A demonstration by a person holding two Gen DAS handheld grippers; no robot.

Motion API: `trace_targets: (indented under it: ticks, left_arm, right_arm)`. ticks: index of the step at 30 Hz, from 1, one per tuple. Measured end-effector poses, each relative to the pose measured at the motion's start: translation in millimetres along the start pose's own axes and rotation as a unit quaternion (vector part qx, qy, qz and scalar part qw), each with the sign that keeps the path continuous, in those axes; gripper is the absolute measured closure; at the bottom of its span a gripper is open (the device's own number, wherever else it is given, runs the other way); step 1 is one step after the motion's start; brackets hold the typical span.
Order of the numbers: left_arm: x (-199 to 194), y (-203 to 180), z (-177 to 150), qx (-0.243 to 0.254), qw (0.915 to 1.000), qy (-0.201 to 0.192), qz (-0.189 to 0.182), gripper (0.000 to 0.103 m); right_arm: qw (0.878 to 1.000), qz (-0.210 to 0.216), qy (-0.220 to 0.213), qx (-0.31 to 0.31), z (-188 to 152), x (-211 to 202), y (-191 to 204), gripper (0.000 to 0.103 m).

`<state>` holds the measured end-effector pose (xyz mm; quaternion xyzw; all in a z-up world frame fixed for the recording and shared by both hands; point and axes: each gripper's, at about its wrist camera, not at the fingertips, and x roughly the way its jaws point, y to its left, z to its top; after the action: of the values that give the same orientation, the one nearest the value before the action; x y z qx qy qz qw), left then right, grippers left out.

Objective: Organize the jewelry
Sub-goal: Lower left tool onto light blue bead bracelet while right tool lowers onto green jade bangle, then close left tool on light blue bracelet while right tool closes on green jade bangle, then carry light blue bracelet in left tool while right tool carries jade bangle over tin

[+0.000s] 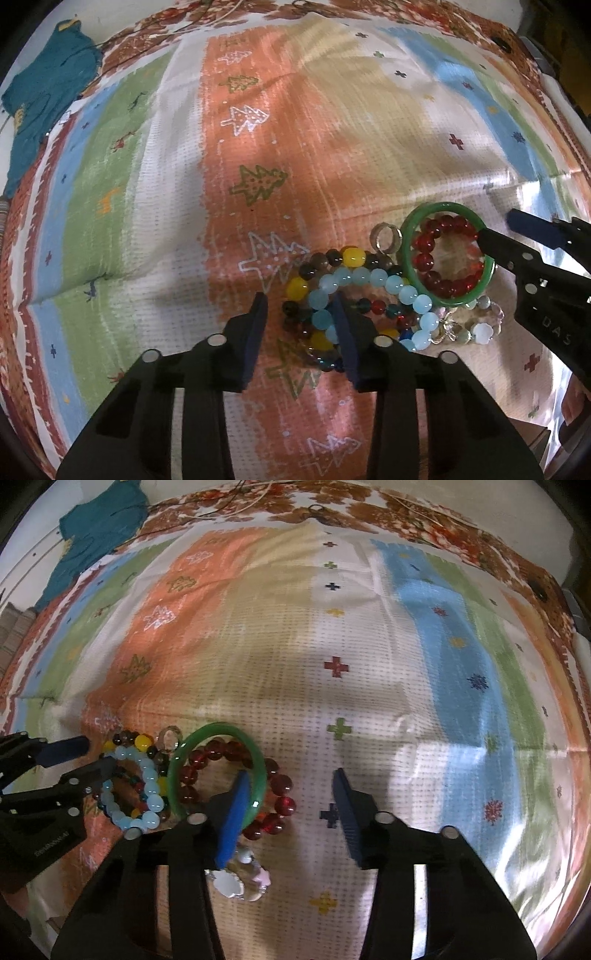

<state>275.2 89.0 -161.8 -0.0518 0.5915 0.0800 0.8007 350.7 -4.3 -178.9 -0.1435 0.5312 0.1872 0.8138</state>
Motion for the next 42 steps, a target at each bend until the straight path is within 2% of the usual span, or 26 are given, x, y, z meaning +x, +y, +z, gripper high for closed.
trace_targets:
  ticks: [3, 7, 9, 12, 24, 34, 42]
  left_arm:
    - [2, -2, 2, 0.003, 1.0, 0.001, -0.001, 0.078]
    - [4, -7, 3, 0.013, 0.9999, -0.003, 0.008, 0.081]
    - [4, -7, 4, 0.01, 0.9999, -0.004, 0.009, 0.092]
    - [4, -7, 5, 0.011, 0.9998, -0.006, 0.012, 0.092]
    - [-19, 0, -4, -0.001, 0.9991, -0.027, 0.032, 0.092]
    - [-62, -13, -10, -0.008, 0.9977, -0.067, -0.008, 0.092]
    - [-82, -16, -18, -0.009, 0.9967, -0.079, -0.018, 0.092]
  right_arm:
    - [1.0, 0.003, 0.001, -0.007, 0, 1, 5, 0.074]
    - [1.0, 0.006, 0.008, -0.014, -2, 5, 7, 0.084]
    - [1.0, 0.003, 0.006, -0.018, -3, 5, 7, 0.087]
    - [1.0, -0.003, 0.005, -0.016, -3, 5, 6, 0.094]
    - [1.0, -0.004, -0.009, -0.01, -8, -13, -3, 0.095]
    - [1.0, -0.001, -0.026, 0.011, -22, -42, -15, 0.095]
    - [0.999, 0.005, -0.037, 0.017, -29, -61, -22, 0.095]
